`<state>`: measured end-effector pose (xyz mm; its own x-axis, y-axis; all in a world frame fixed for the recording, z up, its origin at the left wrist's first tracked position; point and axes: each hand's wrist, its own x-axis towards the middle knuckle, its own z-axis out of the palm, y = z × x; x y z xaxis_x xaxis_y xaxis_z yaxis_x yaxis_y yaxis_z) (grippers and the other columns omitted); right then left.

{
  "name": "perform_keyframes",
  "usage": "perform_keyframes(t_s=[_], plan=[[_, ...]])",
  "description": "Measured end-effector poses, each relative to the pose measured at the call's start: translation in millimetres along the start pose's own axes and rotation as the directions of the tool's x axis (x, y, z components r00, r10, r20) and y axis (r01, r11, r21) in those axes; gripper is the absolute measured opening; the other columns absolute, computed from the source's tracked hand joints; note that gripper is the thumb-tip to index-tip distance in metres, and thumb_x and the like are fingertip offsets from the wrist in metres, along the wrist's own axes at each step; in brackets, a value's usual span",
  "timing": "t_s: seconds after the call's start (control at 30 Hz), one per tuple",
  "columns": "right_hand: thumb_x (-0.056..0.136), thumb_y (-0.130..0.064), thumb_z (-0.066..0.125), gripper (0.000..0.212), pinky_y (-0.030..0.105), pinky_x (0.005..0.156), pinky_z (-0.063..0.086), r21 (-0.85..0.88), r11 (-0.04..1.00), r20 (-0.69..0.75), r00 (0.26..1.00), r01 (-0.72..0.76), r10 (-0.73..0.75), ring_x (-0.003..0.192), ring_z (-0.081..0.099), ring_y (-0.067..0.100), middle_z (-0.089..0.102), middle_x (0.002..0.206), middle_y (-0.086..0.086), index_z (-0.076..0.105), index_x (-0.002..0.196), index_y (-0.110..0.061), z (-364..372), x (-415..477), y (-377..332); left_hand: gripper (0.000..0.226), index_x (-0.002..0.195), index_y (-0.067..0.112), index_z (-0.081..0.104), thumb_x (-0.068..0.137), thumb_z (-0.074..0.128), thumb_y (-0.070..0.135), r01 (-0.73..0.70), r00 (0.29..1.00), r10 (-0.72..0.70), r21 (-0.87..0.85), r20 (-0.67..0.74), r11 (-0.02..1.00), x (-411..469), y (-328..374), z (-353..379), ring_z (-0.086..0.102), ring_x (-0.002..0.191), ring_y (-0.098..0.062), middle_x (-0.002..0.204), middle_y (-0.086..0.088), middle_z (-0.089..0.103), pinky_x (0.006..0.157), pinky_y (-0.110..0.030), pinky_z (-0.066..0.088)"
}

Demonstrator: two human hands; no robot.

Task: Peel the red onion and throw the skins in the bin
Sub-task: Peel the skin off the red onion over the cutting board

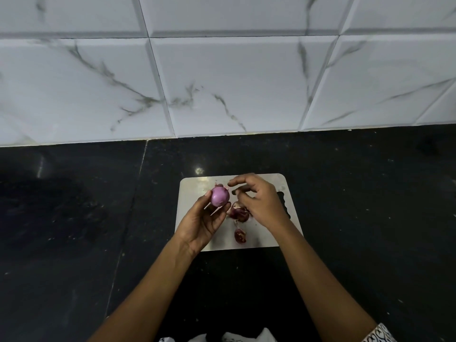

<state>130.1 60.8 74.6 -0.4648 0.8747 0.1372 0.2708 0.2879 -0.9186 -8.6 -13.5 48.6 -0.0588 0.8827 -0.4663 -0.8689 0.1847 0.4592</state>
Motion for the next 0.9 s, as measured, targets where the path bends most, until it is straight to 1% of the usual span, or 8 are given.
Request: perform_keyframes(t_s=[0.1,0.23,0.3,0.37,0.53,0.6,0.77,0.9], plan=[[0.087,-0.002,0.056,0.017,0.012,0.065,0.053,-0.01,0.996,-0.137,0.987,-0.085,0.083,0.073,0.064,-0.001,0.065,0.082,-0.012,0.067,0.087,-0.016,0.4,-0.9,3.1,0.026,0.106,0.014,0.068,0.081,0.06,0.013,-0.076,0.997,0.076,0.128,0.011,0.989,-2.0,-0.4,-1.0,0.068,0.088,-0.021,0.108,-0.009,0.068,0.064,-0.025,0.059],[0.091,-0.036,0.055,0.028,0.02,0.077,0.049,-0.293,0.929,0.034,0.968,-0.228,0.248,0.087,0.06,0.008,0.06,0.092,-0.009,0.062,0.113,-0.021,1.1,-0.5,10.0,0.038,0.113,0.017,0.063,0.083,0.059,-0.005,-0.254,0.961,0.275,0.438,0.015,0.862,-3.5,-4.9,-4.5,0.067,0.093,-0.013,0.106,0.002,0.069,0.079,-0.023,0.057],[0.089,-0.034,0.058,0.024,0.018,0.075,0.05,-0.103,0.955,0.067,0.956,-0.278,0.285,0.091,0.062,0.008,0.063,0.097,-0.008,0.063,0.108,-0.02,2.4,-1.3,7.7,0.049,0.116,0.018,0.061,0.075,0.066,-0.009,-0.36,0.92,0.385,0.546,0.073,0.756,-3.7,-7.6,-7.5,0.065,0.101,-0.013,0.108,0.004,0.068,0.086,-0.025,0.055],[0.088,-0.028,0.061,0.019,0.029,0.077,0.058,0.159,0.922,0.158,0.931,-0.352,0.328,0.094,0.066,0.014,0.066,0.103,-0.002,0.064,0.106,-0.021,5.5,-3.0,3.8,0.056,0.116,0.021,0.06,0.07,0.072,-0.009,-0.435,0.875,0.463,0.646,0.139,0.628,-4.1,-9.5,-8.1,0.065,0.104,-0.009,0.11,0.003,0.068,0.084,-0.02,0.053],[0.084,-0.009,0.065,0.012,0.036,0.071,0.06,0.249,0.918,0.124,0.95,-0.309,0.286,0.085,0.07,0.018,0.068,0.096,0.001,0.069,0.095,-0.014,5.4,-1.9,-0.9,0.062,0.123,0.023,0.057,0.07,0.076,-0.004,-0.502,0.815,0.537,0.727,0.218,0.467,-5.4,-9.2,-4.0,0.062,0.106,-0.004,0.113,0.003,0.067,0.075,-0.015,0.051],[0.082,-0.007,0.067,0.01,0.029,0.066,0.059,0.274,0.917,0.088,0.958,-0.288,0.275,0.081,0.07,0.014,0.069,0.093,0.002,0.069,0.09,-0.014,3.6,-1.1,-3.4,0.059,0.123,0.022,0.057,0.072,0.075,-0.002,-0.496,0.825,0.525,0.717,0.212,0.49,-4.9,-7.3,-2.6,0.063,0.106,-0.005,0.113,0.004,0.067,0.078,-0.016,0.052],[0.082,-0.007,0.067,0.016,0.033,0.075,0.059,0.215,0.949,0.132,0.969,-0.232,0.207,0.091,0.068,0.015,0.071,0.095,0.001,0.071,0.09,-0.02,-1.7,0.6,-3.0,0.036,0.107,0.023,0.066,0.072,0.069,0.013,-0.403,0.906,0.402,0.56,0.131,0.724,-5.1,-6.9,-2.4,0.067,0.101,-0.026,0.109,-0.008,0.069,0.074,-0.029,0.056],[0.083,-0.017,0.068,0.012,0.019,0.075,0.053,-0.244,0.966,0.218,0.975,0.09,-0.035,0.083,0.064,0.004,0.067,0.091,-0.012,0.07,0.094,-0.021,-16.4,5.8,-9.6,0.036,0.107,0.024,0.065,0.078,0.066,0.002,-0.384,0.915,0.38,0.582,0.137,0.717,-6.2,-6.0,-3.3,0.07,0.091,-0.019,0.104,-0.004,0.07,0.069,-0.027,0.056]])
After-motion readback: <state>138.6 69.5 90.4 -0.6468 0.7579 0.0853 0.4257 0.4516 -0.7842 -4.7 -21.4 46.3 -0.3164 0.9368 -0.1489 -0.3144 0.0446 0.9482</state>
